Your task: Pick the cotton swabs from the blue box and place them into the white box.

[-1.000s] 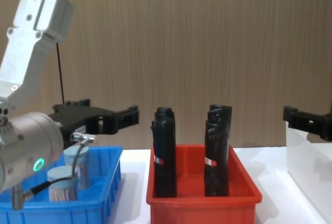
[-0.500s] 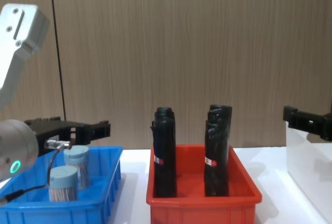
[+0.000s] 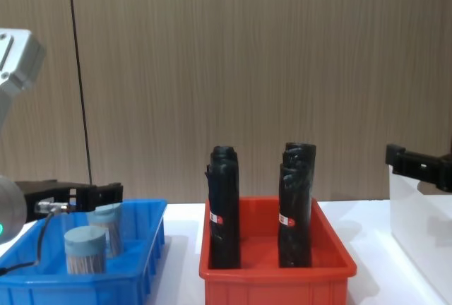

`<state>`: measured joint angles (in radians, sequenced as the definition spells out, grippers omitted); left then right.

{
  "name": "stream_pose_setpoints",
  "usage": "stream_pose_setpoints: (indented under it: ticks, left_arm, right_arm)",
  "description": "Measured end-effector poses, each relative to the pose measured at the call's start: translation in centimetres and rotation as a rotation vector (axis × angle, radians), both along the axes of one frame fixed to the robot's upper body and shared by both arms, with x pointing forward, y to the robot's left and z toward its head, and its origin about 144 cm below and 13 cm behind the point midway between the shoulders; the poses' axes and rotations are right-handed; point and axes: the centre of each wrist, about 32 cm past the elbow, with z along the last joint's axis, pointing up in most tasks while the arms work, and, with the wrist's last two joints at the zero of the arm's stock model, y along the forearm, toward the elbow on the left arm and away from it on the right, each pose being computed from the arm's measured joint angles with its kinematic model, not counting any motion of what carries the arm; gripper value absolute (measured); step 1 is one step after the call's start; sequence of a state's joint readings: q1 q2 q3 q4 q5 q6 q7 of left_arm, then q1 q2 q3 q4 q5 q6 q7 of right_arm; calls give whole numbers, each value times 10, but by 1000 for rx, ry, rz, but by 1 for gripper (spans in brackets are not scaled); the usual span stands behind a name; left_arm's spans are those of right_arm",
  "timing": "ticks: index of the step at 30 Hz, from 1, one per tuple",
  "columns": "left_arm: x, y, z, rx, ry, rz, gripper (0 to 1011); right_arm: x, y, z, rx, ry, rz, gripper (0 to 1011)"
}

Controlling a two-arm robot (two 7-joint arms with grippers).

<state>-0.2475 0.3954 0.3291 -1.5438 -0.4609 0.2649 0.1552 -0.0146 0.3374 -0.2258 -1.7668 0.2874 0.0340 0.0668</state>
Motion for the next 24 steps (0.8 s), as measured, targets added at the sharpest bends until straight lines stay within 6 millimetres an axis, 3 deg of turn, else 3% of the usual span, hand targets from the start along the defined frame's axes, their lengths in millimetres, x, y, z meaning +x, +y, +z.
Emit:
stream_pose_setpoints:
  ticks: [24]
  left_arm:
    - [30,21,-13,-21,81,-15,1004]
  right_arm:
    - [0,0,0,0,0,0,1002]
